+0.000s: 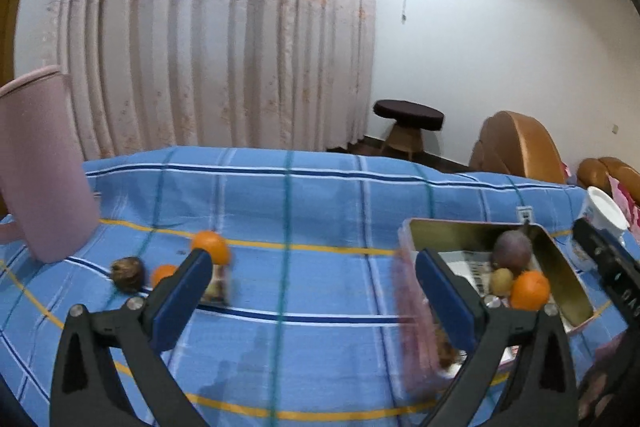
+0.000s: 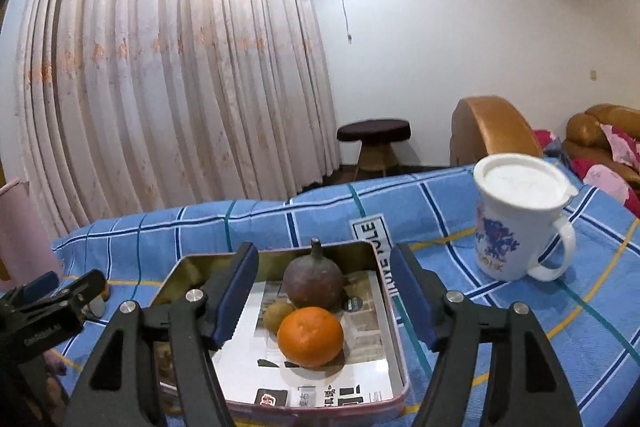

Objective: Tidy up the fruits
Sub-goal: 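Grasp the cake roll with the right tool while the left tool grasps the brown round fruit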

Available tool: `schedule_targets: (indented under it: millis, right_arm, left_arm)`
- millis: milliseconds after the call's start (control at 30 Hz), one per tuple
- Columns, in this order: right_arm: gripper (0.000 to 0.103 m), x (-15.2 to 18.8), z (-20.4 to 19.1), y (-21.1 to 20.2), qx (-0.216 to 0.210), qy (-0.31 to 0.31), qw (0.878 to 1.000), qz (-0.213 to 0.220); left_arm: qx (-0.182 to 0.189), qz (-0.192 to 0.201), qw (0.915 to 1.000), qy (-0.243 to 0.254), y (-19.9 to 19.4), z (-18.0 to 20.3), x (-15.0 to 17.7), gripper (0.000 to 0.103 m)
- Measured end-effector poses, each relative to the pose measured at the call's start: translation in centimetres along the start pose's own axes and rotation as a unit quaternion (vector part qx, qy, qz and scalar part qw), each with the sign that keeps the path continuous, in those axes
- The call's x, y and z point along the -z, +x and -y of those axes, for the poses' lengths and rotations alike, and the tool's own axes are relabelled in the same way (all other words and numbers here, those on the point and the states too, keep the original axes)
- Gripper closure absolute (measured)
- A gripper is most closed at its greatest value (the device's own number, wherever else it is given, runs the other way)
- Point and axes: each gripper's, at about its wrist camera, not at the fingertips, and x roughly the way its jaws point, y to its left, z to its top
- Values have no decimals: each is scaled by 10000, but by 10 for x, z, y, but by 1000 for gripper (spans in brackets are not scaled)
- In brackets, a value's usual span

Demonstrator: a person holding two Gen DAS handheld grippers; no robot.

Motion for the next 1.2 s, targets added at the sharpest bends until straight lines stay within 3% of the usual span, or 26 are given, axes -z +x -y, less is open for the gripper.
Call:
schedule_targets:
  millis: [267, 800, 1200]
  right_arm:
    - [28, 4, -25, -15, 309, -414, 9983, 271]
    - [27, 20, -106, -17, -163, -313, 9994, 33]
    - [27, 28, -168, -6, -612, -554, 9964, -200]
  left_arm:
    - [-385, -76, 9992, 33, 2, -43, 9, 0]
    - [-574, -55, 9983, -67, 0, -99, 9, 0]
    - [-1114, -194, 9927, -425, 9, -176, -1, 0]
